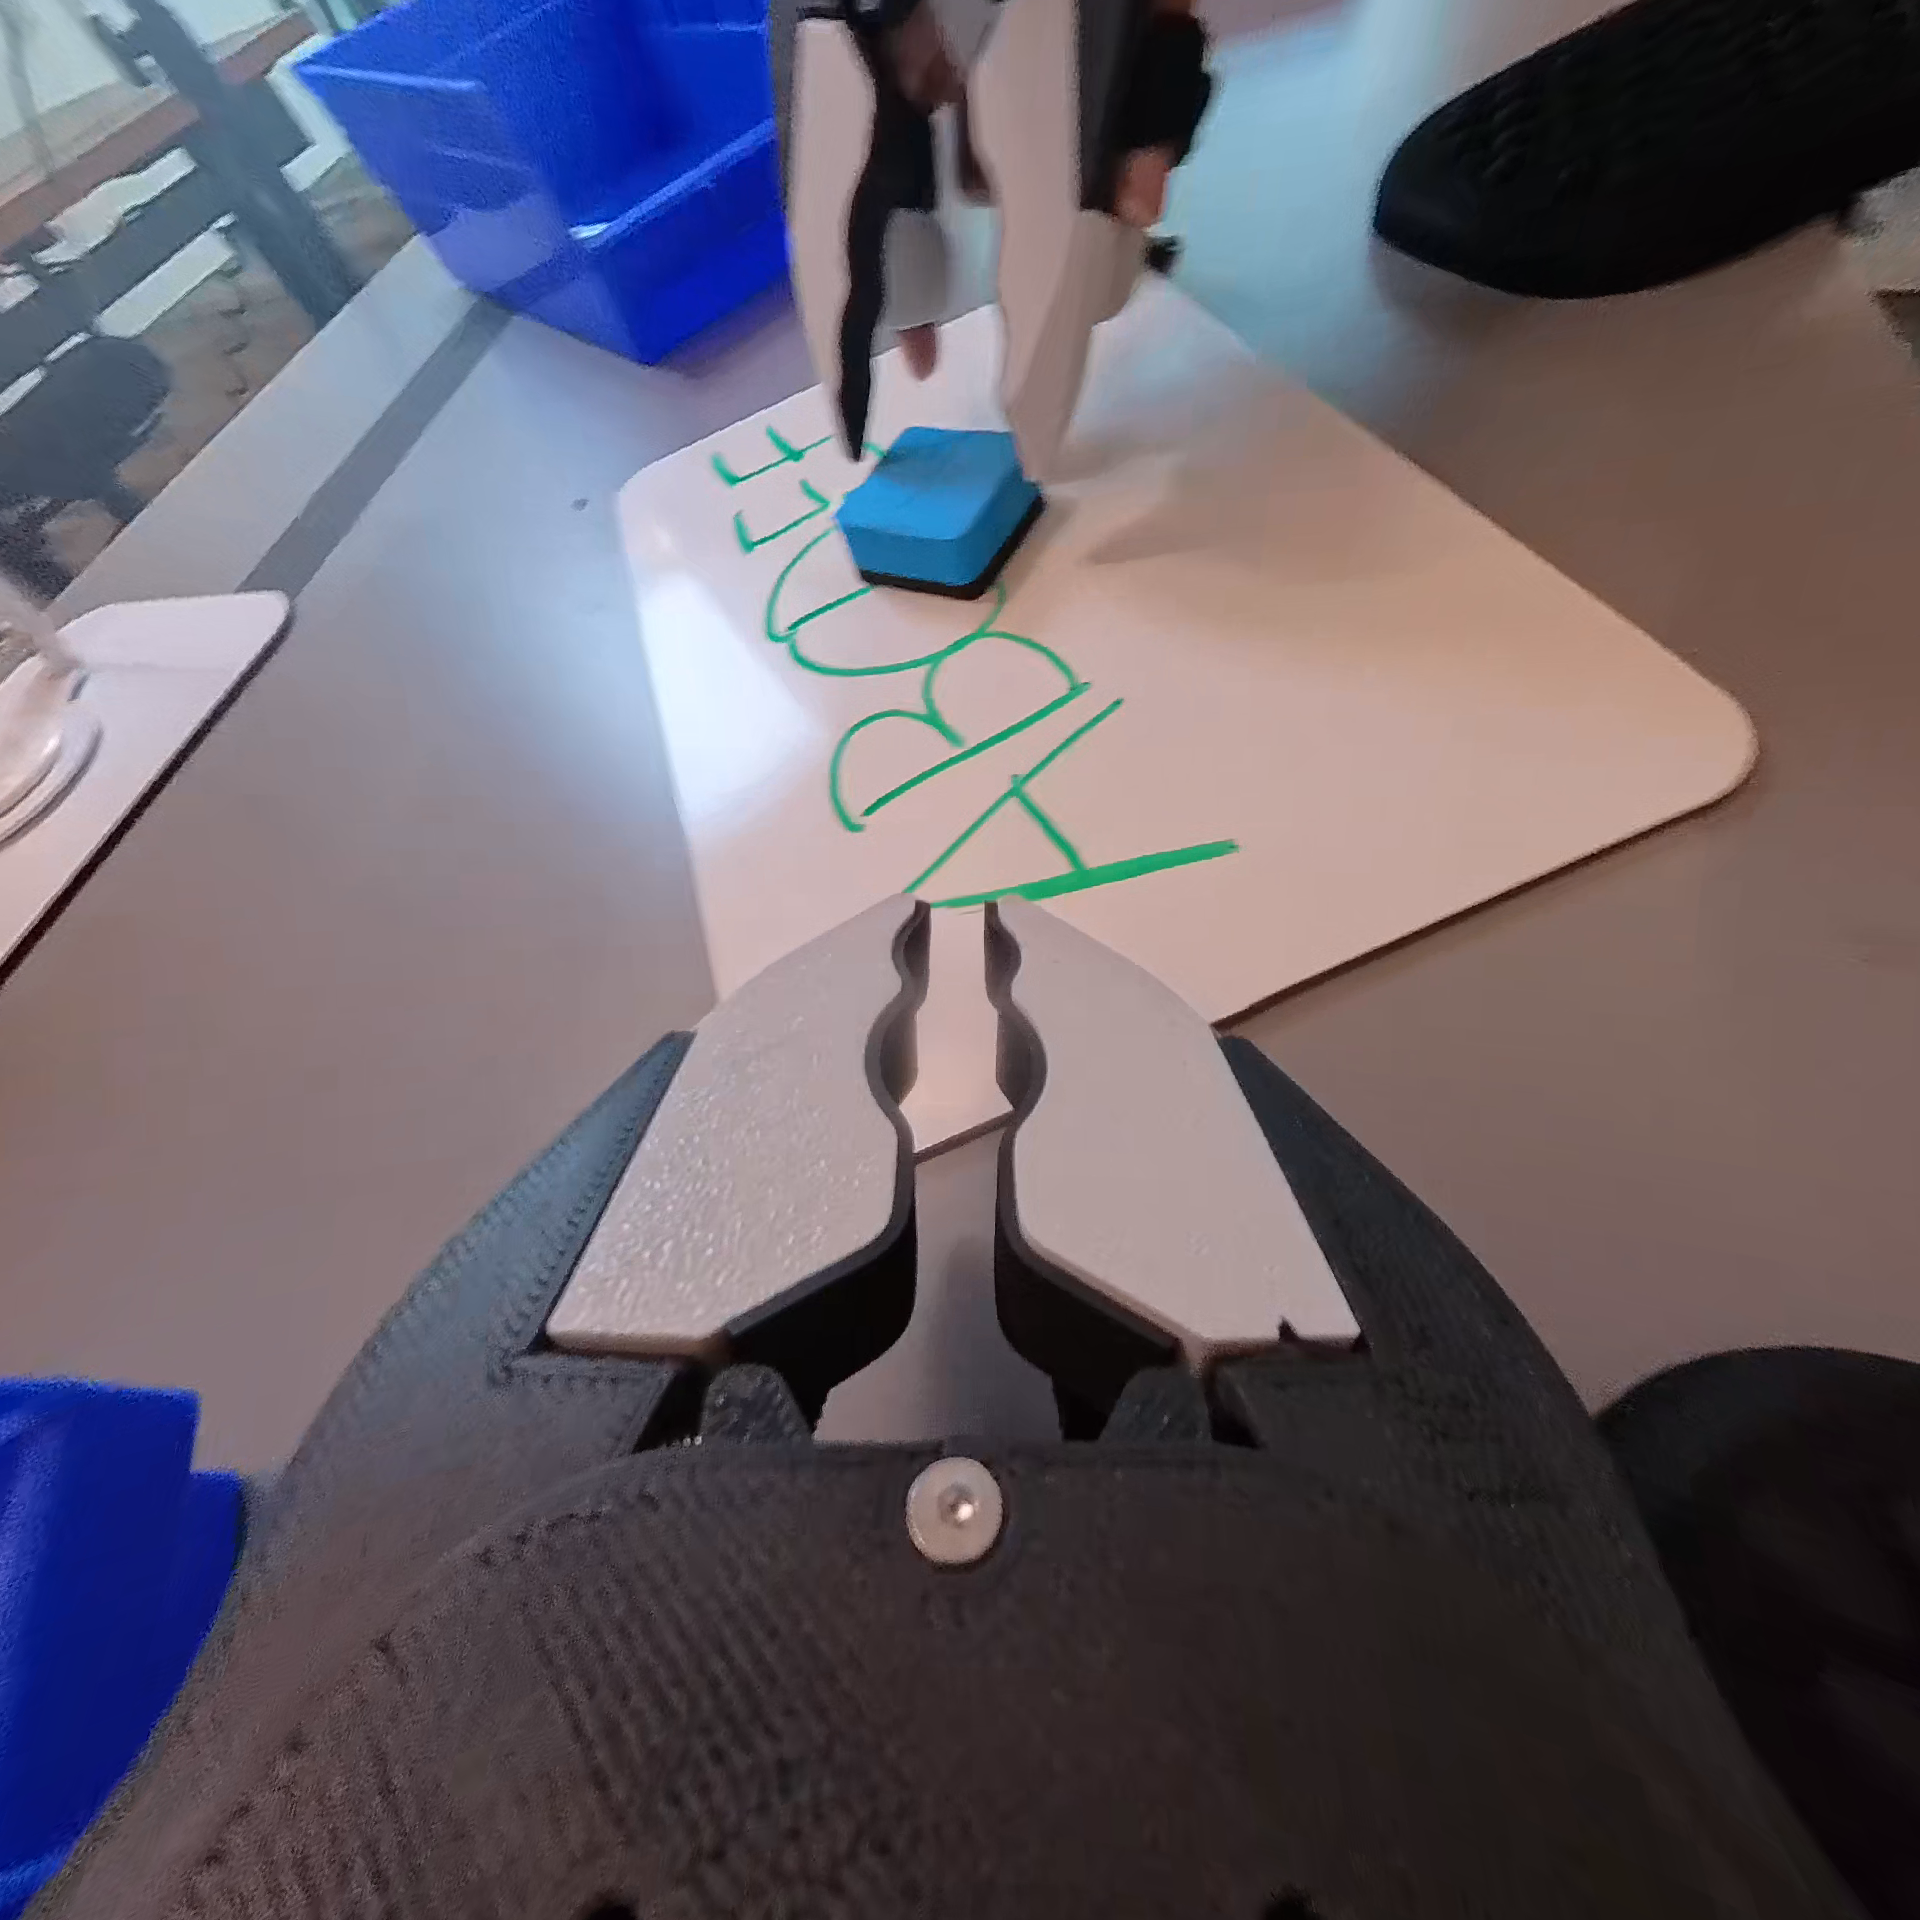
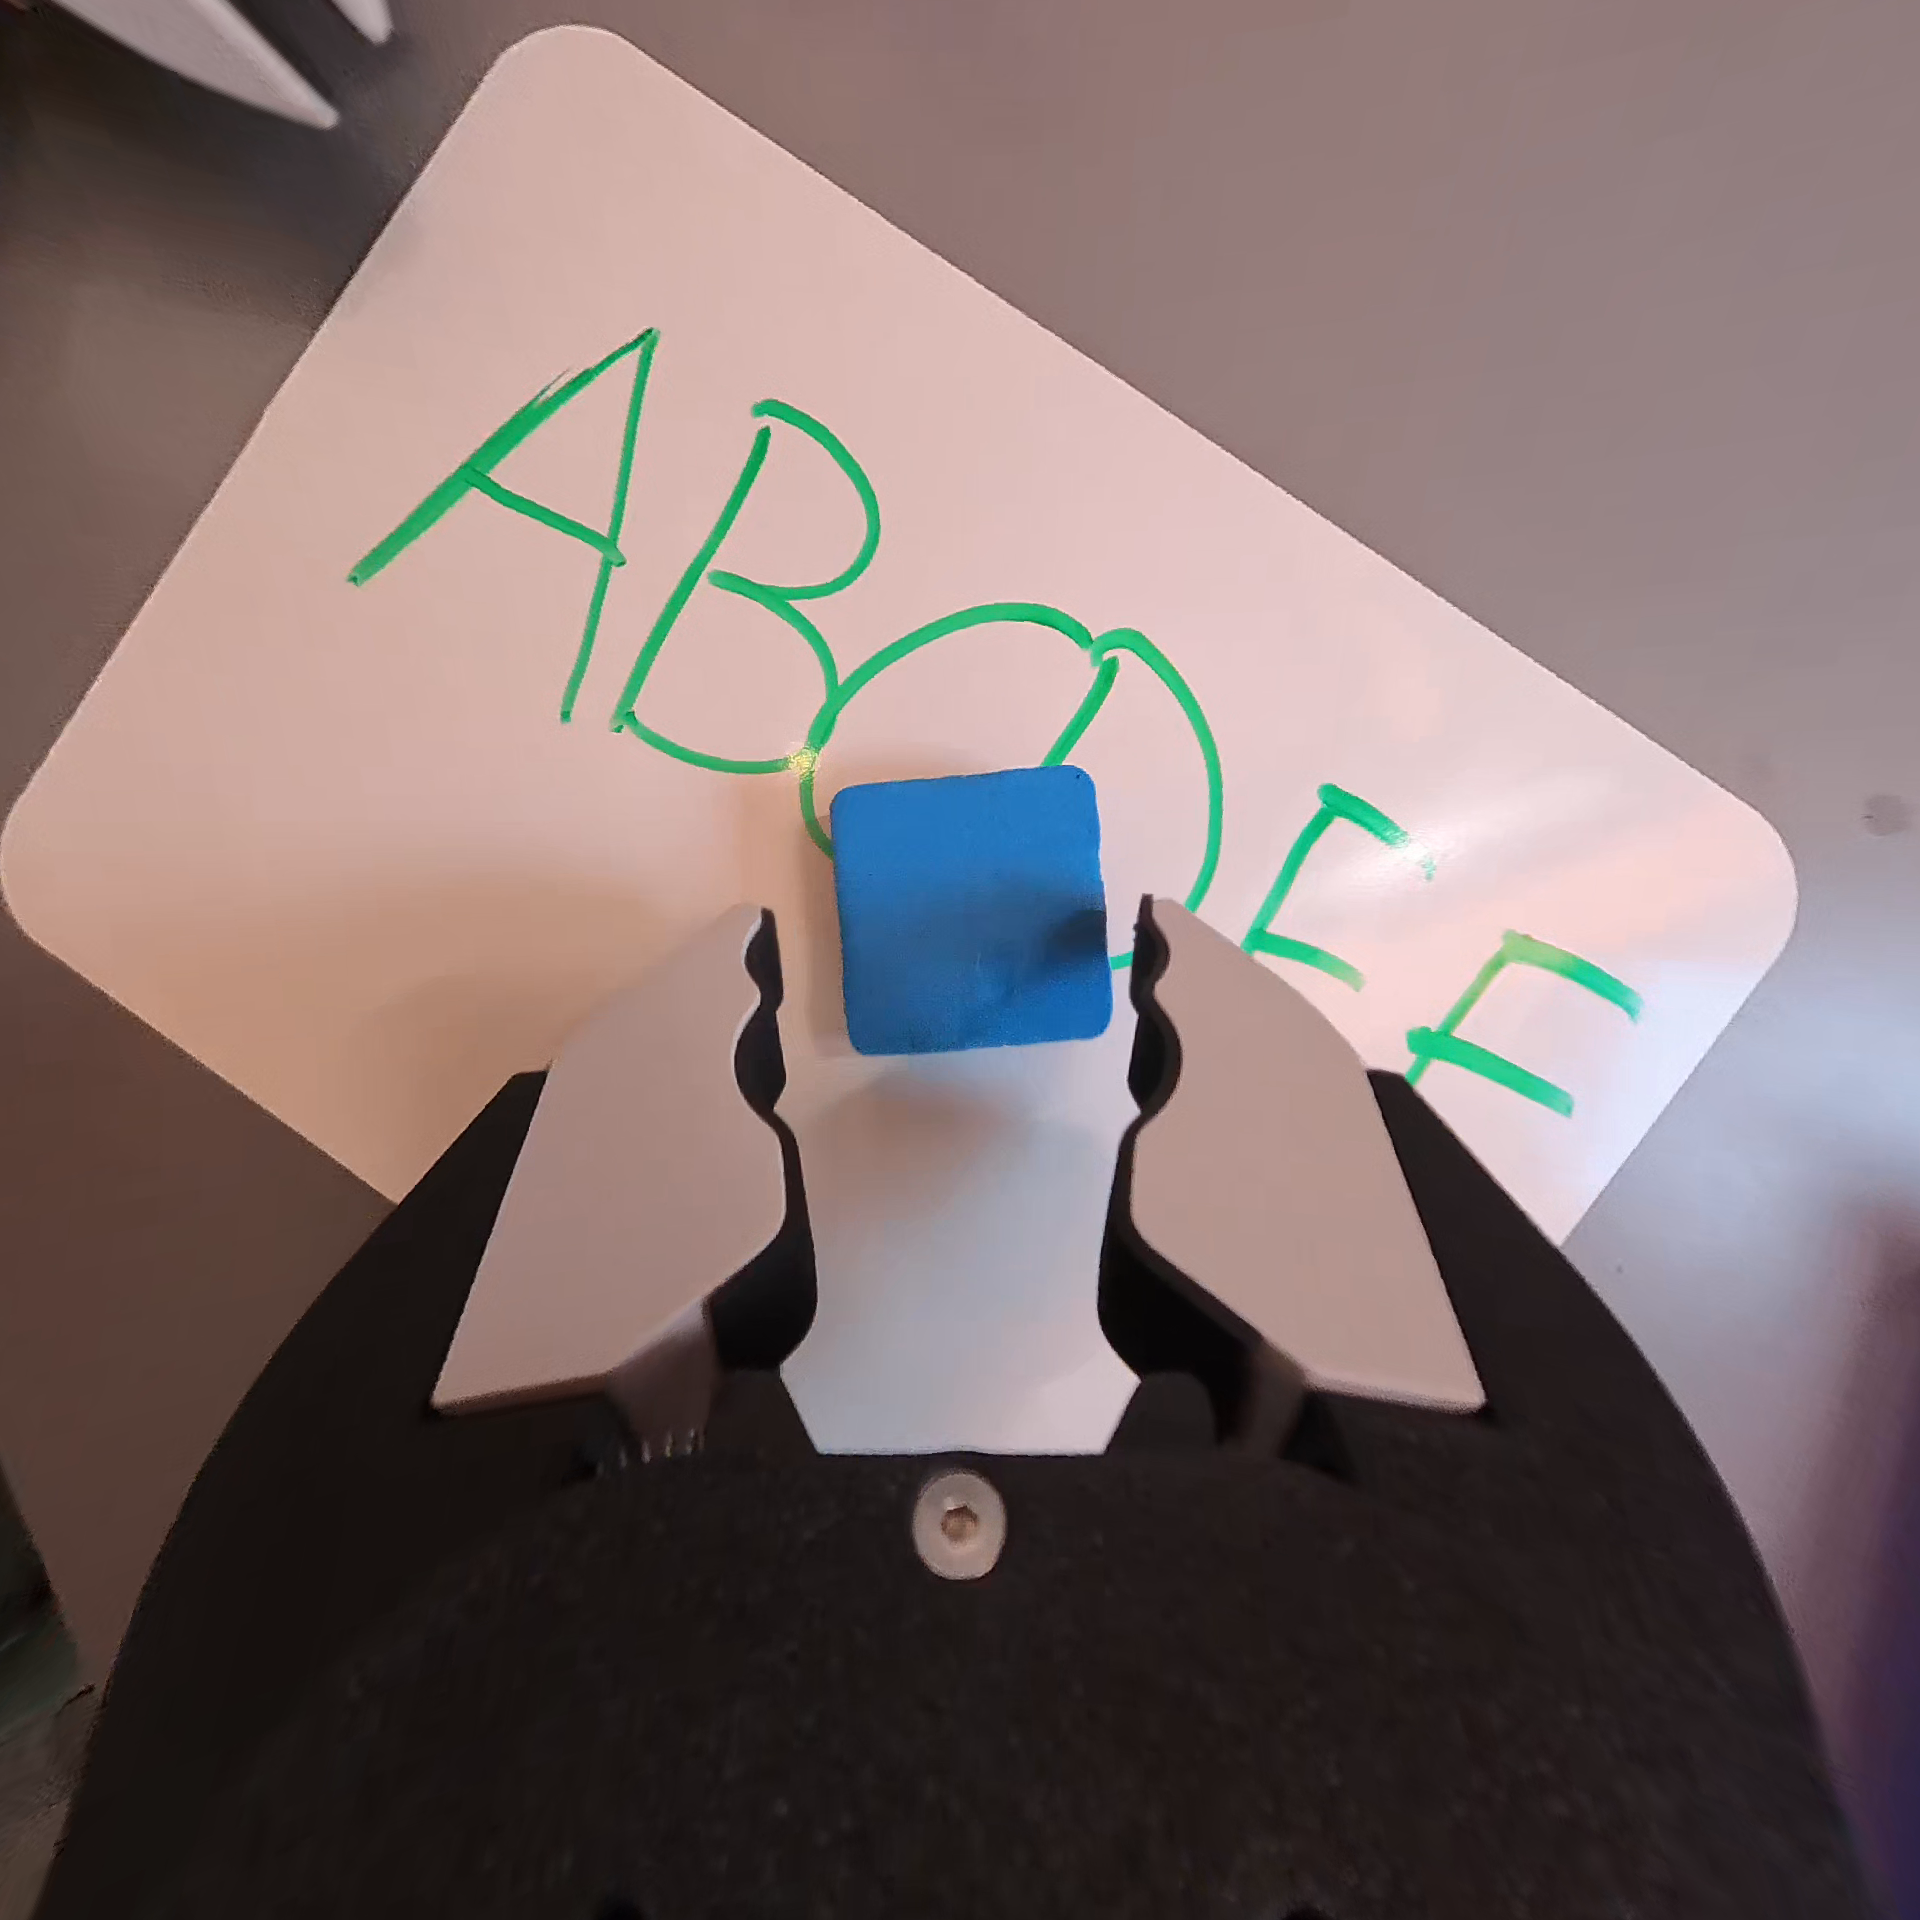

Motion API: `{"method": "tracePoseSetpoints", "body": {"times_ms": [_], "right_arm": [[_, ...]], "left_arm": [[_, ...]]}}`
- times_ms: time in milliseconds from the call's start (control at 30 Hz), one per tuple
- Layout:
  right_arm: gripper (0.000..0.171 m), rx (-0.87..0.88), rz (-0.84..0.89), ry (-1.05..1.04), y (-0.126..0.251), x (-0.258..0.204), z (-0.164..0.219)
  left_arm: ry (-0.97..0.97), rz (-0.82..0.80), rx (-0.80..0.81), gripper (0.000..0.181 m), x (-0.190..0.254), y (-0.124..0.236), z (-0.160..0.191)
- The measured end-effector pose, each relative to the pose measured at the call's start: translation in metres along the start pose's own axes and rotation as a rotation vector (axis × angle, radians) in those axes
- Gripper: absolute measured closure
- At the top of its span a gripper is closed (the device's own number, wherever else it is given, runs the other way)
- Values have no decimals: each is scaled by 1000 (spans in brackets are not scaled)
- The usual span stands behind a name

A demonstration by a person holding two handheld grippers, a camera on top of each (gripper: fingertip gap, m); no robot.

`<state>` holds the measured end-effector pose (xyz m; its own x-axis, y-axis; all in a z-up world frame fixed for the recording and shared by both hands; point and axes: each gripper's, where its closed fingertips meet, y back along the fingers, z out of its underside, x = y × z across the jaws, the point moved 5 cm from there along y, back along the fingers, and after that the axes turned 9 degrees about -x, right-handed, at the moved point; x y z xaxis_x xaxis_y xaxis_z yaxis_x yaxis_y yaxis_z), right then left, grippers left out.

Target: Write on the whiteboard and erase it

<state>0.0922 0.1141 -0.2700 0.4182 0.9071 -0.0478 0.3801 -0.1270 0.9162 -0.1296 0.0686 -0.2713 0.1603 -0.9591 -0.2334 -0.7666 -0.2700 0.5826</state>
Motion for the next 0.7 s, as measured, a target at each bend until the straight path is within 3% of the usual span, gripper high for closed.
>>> {"method": "tracePoseSetpoints", "body": {"times_ms": [367,500,700], "right_arm": [[121,-61,-27,32,-8,2,-2],[122,-66,-22,26,-8,0,0],[122,-48,-8,-11,-7,-1,2]], "left_arm": [[-167,323,-52,167,76,-18,-28],[-249,320,-120,181,94,-33,-42],[-312,386,-259,181,110,-57,-49]]}}
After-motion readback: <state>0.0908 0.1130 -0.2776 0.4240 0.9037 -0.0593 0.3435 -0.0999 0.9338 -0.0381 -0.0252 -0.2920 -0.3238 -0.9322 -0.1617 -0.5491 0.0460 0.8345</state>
